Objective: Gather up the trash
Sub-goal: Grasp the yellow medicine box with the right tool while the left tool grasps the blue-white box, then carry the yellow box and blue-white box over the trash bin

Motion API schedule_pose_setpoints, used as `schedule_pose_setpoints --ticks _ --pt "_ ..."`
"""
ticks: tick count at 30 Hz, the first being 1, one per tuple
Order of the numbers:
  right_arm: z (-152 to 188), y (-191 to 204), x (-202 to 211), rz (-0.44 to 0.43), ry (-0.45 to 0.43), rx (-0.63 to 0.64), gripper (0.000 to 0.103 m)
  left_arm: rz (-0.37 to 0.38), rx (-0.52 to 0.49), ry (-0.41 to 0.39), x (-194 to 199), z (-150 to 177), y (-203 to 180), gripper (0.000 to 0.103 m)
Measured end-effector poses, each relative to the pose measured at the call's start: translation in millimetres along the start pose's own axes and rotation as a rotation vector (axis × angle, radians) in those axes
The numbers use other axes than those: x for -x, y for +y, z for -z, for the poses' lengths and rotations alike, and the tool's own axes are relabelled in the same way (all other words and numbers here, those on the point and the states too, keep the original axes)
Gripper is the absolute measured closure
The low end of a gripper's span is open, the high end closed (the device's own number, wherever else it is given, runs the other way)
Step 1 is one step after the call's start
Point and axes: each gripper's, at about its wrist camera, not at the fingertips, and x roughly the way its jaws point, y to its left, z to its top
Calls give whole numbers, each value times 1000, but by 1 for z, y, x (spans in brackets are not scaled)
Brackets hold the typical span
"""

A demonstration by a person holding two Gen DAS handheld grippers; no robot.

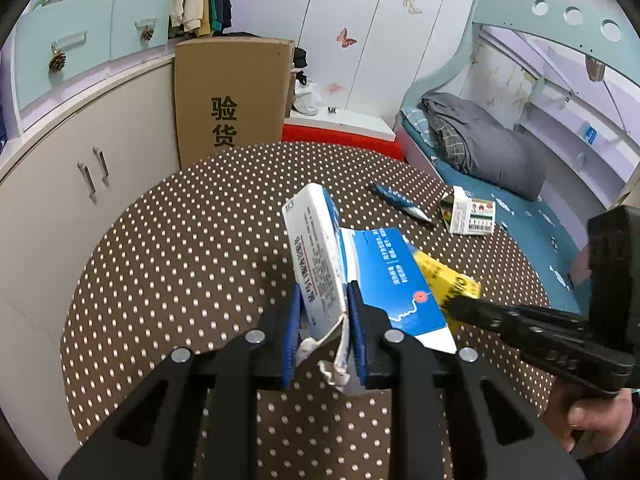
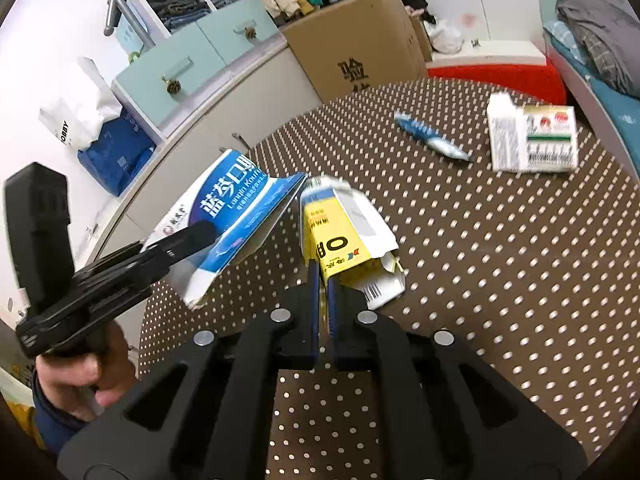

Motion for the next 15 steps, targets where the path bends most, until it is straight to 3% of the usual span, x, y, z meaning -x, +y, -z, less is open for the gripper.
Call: schedule_pose_setpoints --ticks 15 --pt "-4 23 -28 -5 -16 24 99 -64 35 -16 19 7 26 81"
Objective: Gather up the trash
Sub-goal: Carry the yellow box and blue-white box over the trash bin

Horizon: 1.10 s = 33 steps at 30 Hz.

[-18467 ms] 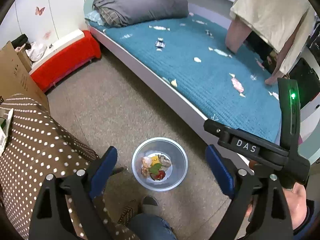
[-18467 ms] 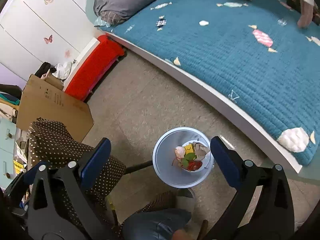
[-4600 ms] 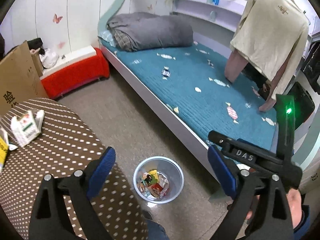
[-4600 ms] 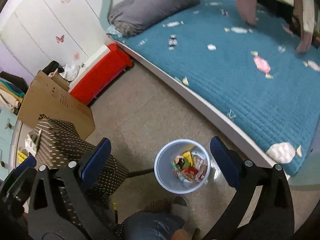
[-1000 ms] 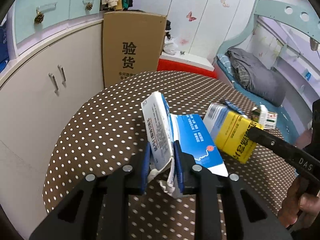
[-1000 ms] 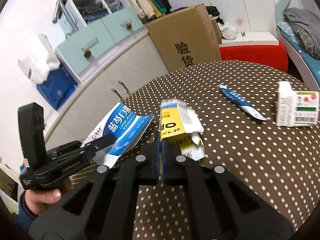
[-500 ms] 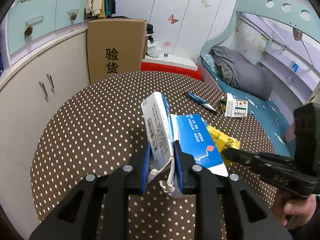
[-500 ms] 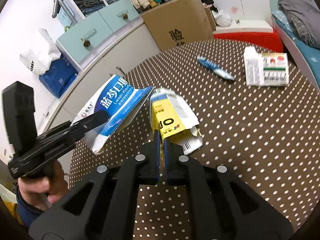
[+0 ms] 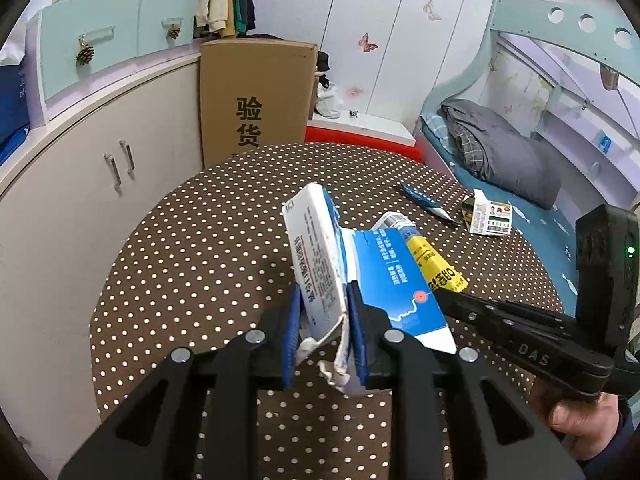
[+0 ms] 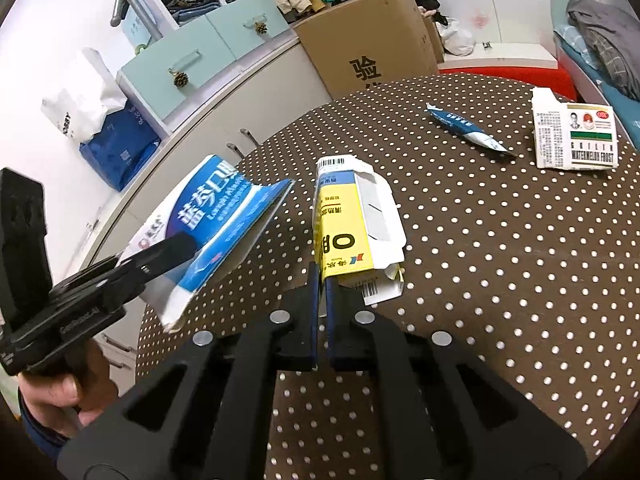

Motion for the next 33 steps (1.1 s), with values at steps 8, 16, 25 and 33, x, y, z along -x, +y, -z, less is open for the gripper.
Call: schedule_pose_setpoints --ticks 8,16,25,33 --pt "-3 4 -11 18 -29 -19 82 -17 15 -2 3 0 12 81" --pt "-4 -4 15 11 -110 -41 102 -16 5 -8 4 -4 9 81" --pt "-7 -57 106 24 -257 -115 102 60 -63 -34 4 -16 -43 81" --pt "0 -111 207 150 -386 -174 102 200 -189 -44 2 -32 -133 81"
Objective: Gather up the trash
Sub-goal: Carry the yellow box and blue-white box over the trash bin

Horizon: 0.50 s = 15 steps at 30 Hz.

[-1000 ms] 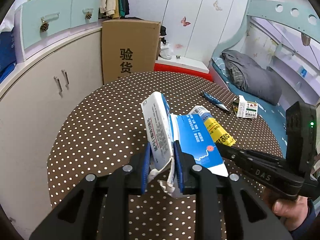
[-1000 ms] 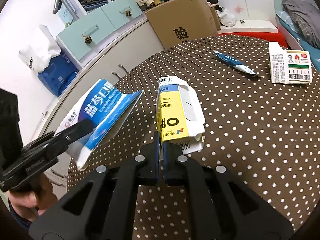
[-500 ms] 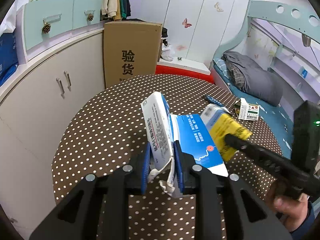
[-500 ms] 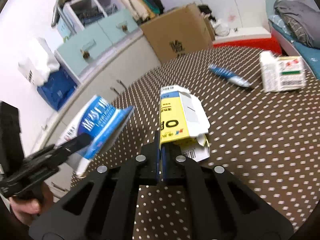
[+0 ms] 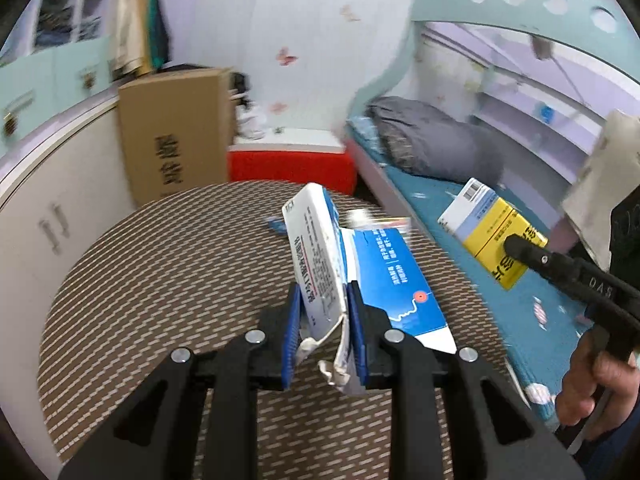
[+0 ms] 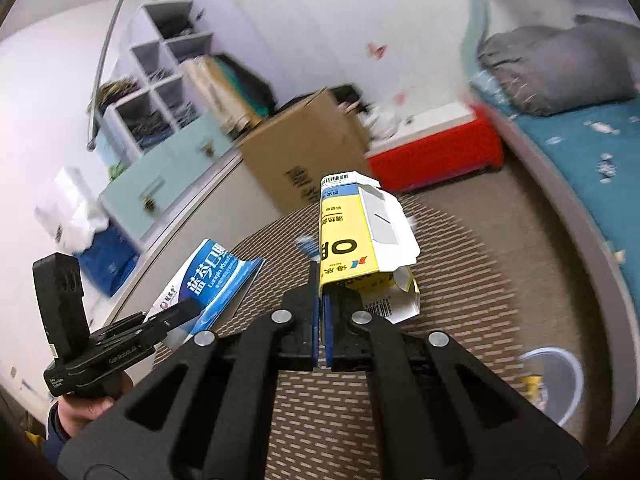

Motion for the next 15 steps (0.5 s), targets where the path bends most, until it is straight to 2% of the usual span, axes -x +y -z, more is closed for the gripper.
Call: schedule_pose_setpoints --ticks 4,9,15 --pt "-8 -47 34 94 -8 -65 101 83 -59 10 -17 -9 -49 81" --pt "2 -106 52 220 23 -157 101 172 -129 43 -44 -9 -111 81" --pt "41 -192 23 338 205 -322 101 231 -174 101 -77 -1 -163 81"
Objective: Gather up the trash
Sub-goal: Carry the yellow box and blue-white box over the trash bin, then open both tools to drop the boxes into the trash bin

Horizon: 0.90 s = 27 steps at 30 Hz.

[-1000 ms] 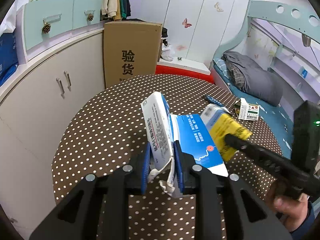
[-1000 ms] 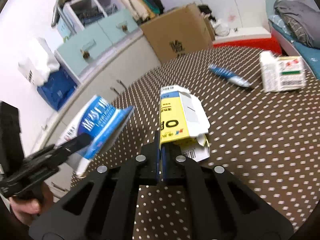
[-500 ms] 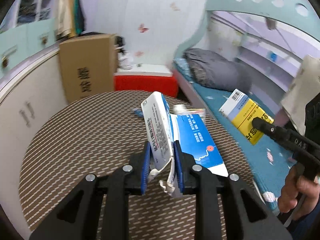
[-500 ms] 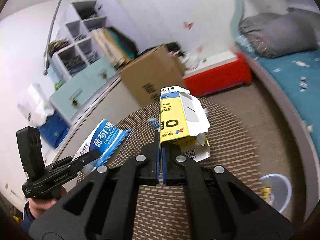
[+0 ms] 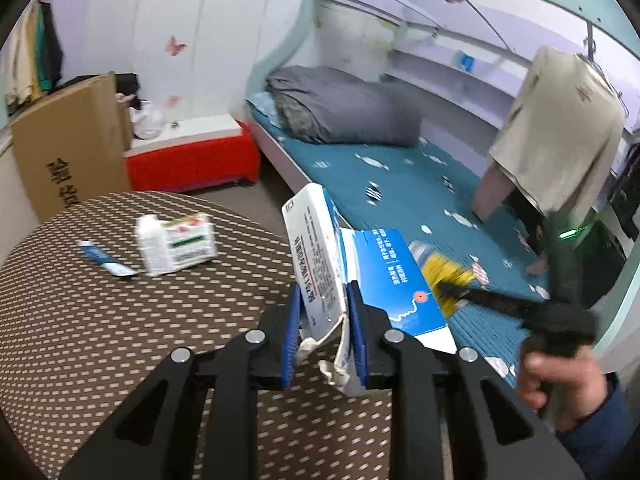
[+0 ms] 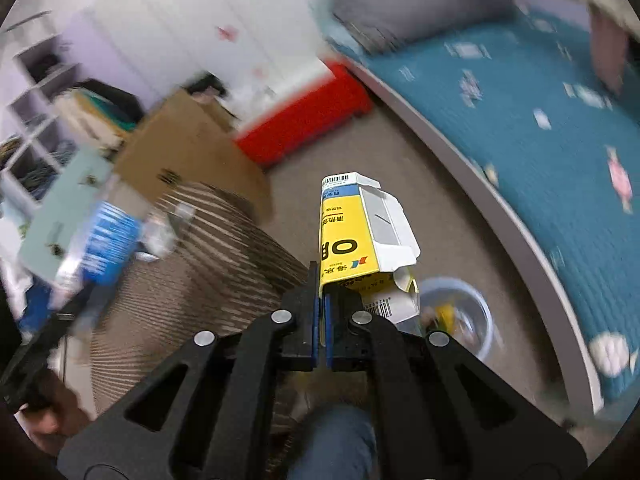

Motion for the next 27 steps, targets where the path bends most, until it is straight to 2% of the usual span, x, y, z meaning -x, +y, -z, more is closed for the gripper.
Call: schedule_pose_setpoints --ticks 2,5,6,7,9,11,13,16,22,24,26,27 --pt "4 -26 -28 26 75 -47 100 13 -9 18 -13 -1 -9 81" --pt "9 -48 -64 49 141 -109 100 26 -25 40 -27 -1 -19 81" --pt "13 -57 -69 53 152 -124 92 29 -33 48 -33 -1 -23 81" --pt "14 -65 -76 59 158 -145 66 33 -38 55 -38 -2 -27 81" --pt "15 -72 -77 55 136 -160 38 40 -52 70 -48 -2 -35 81" --pt "16 -78 -73 48 114 -179 35 49 -63 83 -57 -3 -43 81" --pt "14 -80 -60 45 59 -194 20 58 -72 95 -65 -4 -51 81" --pt "6 -84 -34 41 -39 -210 11 84 -93 126 -83 -6 -68 81" --pt "-4 -95 28 76 -213 -230 6 120 -111 223 -127 -3 -93 80" --pt "-10 -97 40 72 -245 -236 6 119 -124 252 -140 -2 -100 79" --pt "-12 -100 51 69 -264 -239 6 121 -142 280 -151 0 -105 72" --pt "-11 -101 55 71 -270 -236 6 122 -149 289 -156 0 -108 65"
